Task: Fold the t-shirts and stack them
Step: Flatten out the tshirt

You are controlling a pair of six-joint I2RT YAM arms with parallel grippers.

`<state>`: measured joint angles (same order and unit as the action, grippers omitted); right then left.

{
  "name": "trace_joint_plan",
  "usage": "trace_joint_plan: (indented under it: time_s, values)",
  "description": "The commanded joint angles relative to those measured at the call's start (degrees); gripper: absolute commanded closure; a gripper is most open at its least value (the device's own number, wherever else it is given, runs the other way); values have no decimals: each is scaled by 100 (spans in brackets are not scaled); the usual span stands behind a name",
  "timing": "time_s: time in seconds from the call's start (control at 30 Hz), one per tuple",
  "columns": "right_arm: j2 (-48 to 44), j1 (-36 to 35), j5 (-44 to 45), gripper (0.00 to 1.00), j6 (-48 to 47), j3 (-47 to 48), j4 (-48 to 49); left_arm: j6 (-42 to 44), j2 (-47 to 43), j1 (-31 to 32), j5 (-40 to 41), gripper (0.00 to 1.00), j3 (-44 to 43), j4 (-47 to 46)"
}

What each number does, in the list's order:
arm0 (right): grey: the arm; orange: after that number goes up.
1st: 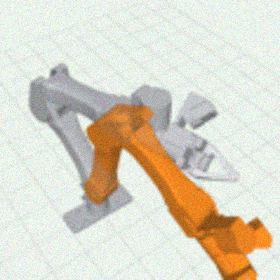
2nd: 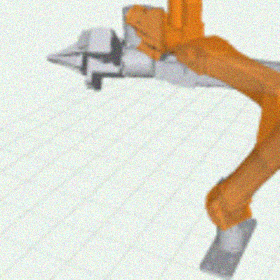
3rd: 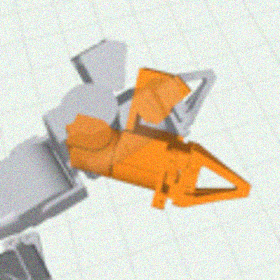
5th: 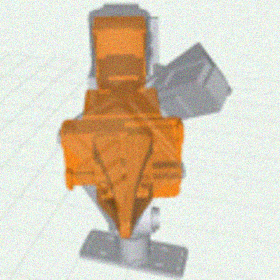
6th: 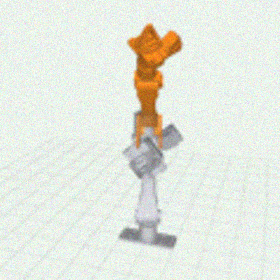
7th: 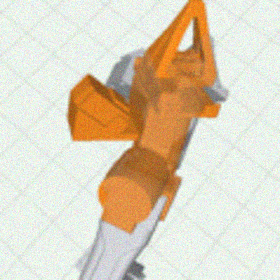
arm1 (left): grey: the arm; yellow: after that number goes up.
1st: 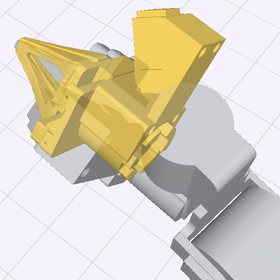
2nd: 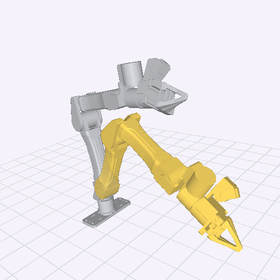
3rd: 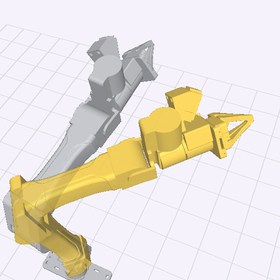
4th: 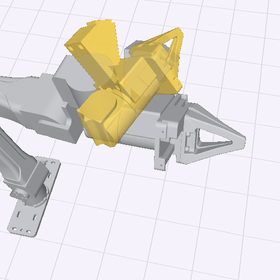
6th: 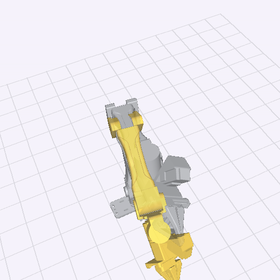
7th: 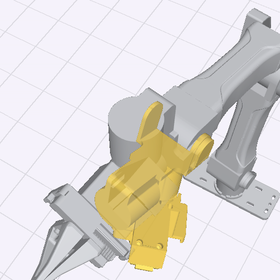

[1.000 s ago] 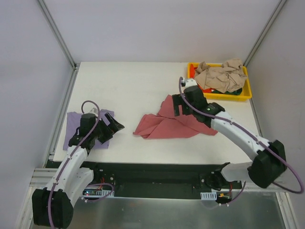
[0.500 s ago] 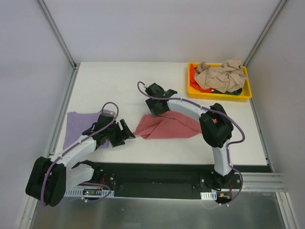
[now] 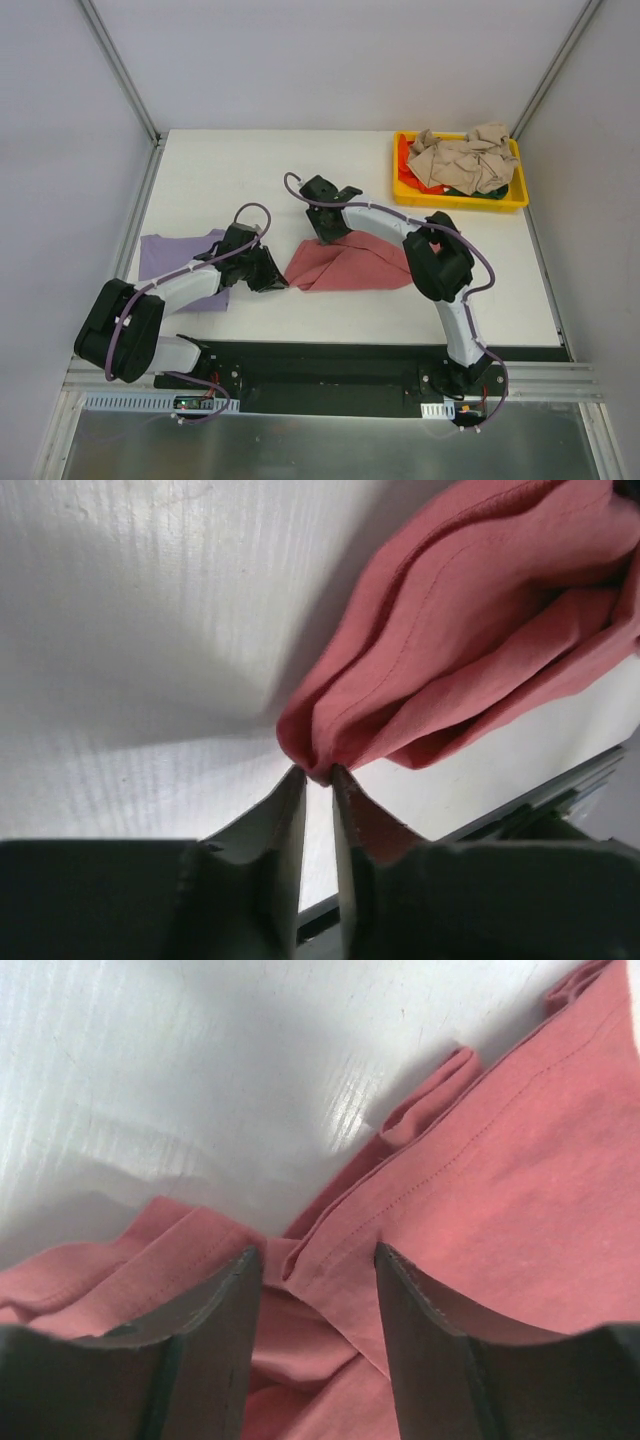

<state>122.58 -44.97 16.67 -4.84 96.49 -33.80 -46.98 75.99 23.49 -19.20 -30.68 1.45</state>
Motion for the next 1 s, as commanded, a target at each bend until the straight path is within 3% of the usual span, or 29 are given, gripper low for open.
trace_joint_plan:
  time_s: [0.0,0.27,0.77,0.97]
  values:
    - [90,15,144,54,194,222,-92,101,13,121,-233,100,-114,-339]
    - [-383,23,1039,99,273,-147,101,75,-610,130,407,100,141,-216]
    - [-3388,216,2657,99,-17,-2361,831,102,-1929,121,1893,100,-61,1023]
    - [-4864,498,3306,100,-543,-3048,946,101,-2333,121,3140,100,-684,1874]
